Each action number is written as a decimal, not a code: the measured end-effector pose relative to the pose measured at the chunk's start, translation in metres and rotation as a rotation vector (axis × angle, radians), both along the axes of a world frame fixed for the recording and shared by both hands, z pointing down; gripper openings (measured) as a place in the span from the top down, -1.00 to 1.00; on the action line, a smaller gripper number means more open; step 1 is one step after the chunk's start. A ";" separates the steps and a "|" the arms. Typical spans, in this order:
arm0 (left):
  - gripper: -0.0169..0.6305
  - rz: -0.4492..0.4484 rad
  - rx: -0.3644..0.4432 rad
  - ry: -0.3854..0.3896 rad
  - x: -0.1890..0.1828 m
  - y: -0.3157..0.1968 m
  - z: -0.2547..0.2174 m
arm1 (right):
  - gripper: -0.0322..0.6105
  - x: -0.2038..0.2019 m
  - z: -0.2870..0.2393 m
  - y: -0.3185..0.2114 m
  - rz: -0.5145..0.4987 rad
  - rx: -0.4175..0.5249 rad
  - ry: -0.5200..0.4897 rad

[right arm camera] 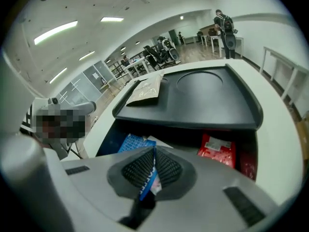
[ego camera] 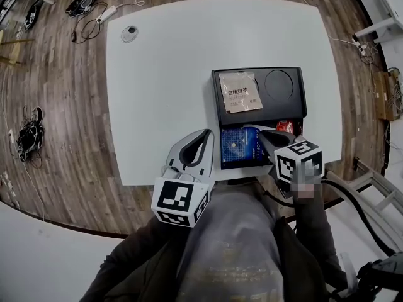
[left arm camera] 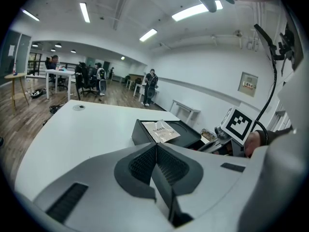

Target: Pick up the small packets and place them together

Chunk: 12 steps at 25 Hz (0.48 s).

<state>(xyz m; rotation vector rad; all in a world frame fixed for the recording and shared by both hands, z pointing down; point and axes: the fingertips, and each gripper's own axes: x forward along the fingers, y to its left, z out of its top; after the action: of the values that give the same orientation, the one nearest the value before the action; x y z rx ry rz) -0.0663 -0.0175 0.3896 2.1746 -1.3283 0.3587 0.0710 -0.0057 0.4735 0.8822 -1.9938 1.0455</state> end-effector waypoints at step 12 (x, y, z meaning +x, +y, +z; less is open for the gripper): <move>0.93 -0.038 -0.003 -0.007 -0.004 0.014 -0.004 | 0.68 -0.009 0.010 0.006 -0.117 -0.014 0.036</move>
<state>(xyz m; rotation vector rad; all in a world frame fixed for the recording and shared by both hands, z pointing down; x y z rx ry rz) -0.0708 -0.0036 0.3857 2.1450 -1.3703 0.3539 0.0622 -0.0002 0.4830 0.7625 -1.9802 0.9703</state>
